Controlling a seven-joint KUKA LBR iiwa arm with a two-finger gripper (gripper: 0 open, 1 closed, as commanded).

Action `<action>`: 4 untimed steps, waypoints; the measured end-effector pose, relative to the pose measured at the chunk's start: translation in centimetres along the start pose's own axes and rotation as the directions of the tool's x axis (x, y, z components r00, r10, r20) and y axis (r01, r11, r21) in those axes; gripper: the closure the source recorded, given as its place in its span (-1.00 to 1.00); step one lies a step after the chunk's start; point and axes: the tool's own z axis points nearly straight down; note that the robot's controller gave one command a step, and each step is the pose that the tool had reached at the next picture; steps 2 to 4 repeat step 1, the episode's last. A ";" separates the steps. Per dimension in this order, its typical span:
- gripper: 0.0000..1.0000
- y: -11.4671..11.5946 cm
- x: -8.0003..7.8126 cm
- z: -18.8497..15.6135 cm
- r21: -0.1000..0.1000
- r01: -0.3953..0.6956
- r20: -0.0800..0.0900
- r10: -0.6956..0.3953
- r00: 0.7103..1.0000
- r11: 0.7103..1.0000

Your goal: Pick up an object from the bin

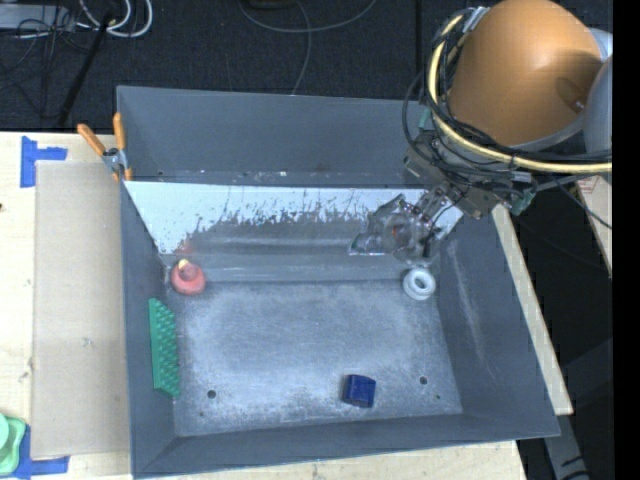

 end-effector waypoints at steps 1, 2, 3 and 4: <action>1.00 -1.1 2.1 4.8 -0.003 0.150 -0.003 -0.150 0.989 0.989; 1.00 -1.1 2.1 4.8 -0.003 0.150 -0.003 -0.150 0.989 0.989; 1.00 -1.1 2.1 4.8 -0.003 0.150 -0.003 -0.150 0.989 0.989; 1.00 -1.1 2.1 4.8 -0.003 0.150 -0.003 -0.150 0.989 0.989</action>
Offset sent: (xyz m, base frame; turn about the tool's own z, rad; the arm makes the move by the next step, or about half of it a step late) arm -0.0069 -0.0232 -0.0464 -0.1543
